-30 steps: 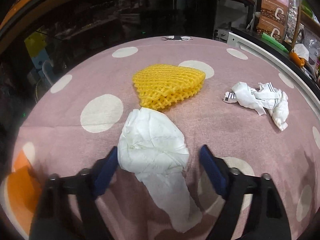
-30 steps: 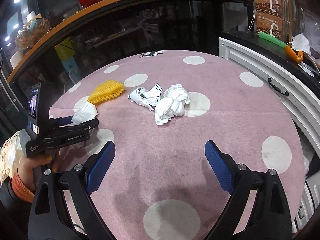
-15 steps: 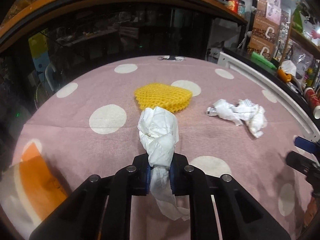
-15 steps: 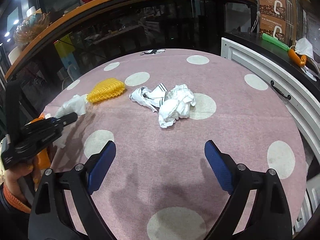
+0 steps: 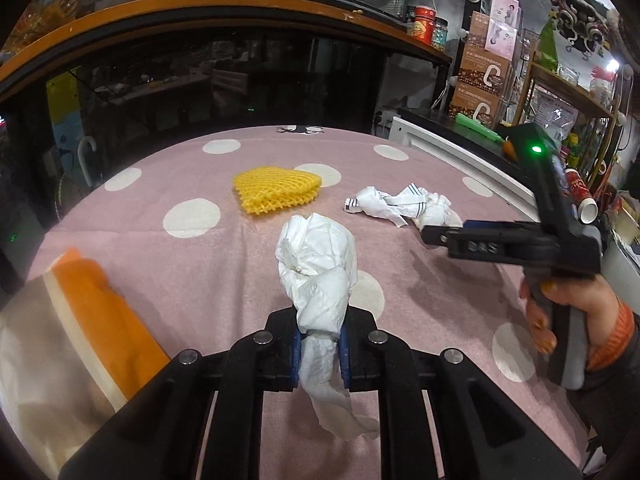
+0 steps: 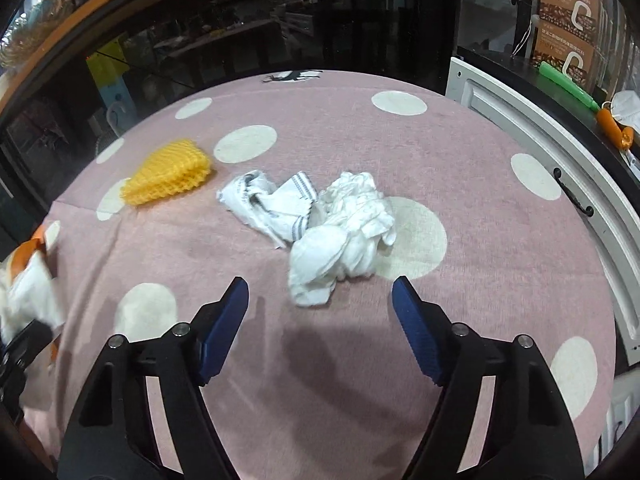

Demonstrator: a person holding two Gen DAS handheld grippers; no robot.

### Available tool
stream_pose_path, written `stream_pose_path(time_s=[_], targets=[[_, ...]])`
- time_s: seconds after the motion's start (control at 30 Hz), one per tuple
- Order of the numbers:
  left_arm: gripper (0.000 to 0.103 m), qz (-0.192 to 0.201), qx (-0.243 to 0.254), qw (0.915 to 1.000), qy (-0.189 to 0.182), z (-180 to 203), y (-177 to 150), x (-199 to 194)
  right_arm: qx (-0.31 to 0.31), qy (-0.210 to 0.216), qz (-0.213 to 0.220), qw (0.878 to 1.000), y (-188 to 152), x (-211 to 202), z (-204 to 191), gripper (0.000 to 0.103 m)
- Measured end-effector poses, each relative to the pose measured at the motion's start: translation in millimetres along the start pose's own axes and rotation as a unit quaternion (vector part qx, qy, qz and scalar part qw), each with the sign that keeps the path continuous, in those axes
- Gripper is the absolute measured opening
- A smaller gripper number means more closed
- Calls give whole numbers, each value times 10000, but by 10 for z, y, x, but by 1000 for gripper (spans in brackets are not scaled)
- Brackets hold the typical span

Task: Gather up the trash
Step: 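Grasp the white tissue with the left tool while the right tool grasps the crumpled tissues, then carry the crumpled tissues over the black bin and open the right tool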

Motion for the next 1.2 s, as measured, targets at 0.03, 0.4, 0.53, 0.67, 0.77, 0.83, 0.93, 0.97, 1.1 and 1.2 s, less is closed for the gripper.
stream_pose_path(time_s=[0.03,0.4,0.53,0.67,0.77,0.83,0.93,0.97,1.1,1.2], targets=[[14,-18,-11,10000,-28,2,-13,3,26,-23,-35,10000,22,44,19,70],[14,-193,-42,9997,-120,56,-182,46,284,36,49,9996,-51,-17,135,28],[14,-166,-57,9997,-149,100,-219,-28,356,0,221,9991,-177,-263,175,28],[14,-120,-35,9997,-225,189,-269,-119,422,5,435,9982,-348,-572,218,27],[14,-105,-51,9995,-301,249,-315,-177,401,-73,611,9973,-473,-788,250,27],[14,-72,-44,9994,-336,299,-350,-236,417,-132,725,9964,-577,-940,280,27],[14,-26,-10,9993,-368,377,-402,-322,500,-121,824,9953,-744,-1117,327,27],[14,-20,-7,9993,-386,400,-424,-345,523,-125,840,9950,-792,-1165,337,27],[14,-22,22,9988,-483,511,-525,-429,611,-81,963,9934,-996,-1395,357,27],[14,-9,41,9983,-579,604,-575,-488,652,-77,1071,9921,-1155,-1580,375,27]])
Point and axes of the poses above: each gripper's, at about its wrist camera, not at the fingertips, and x roughly the way its jaws point, z to its right, y to its top, the point moved 4 cm from there along x, roughly the way its jaws point, and after that the axes turned 3 degrees about -x, right-handed, at the moved point
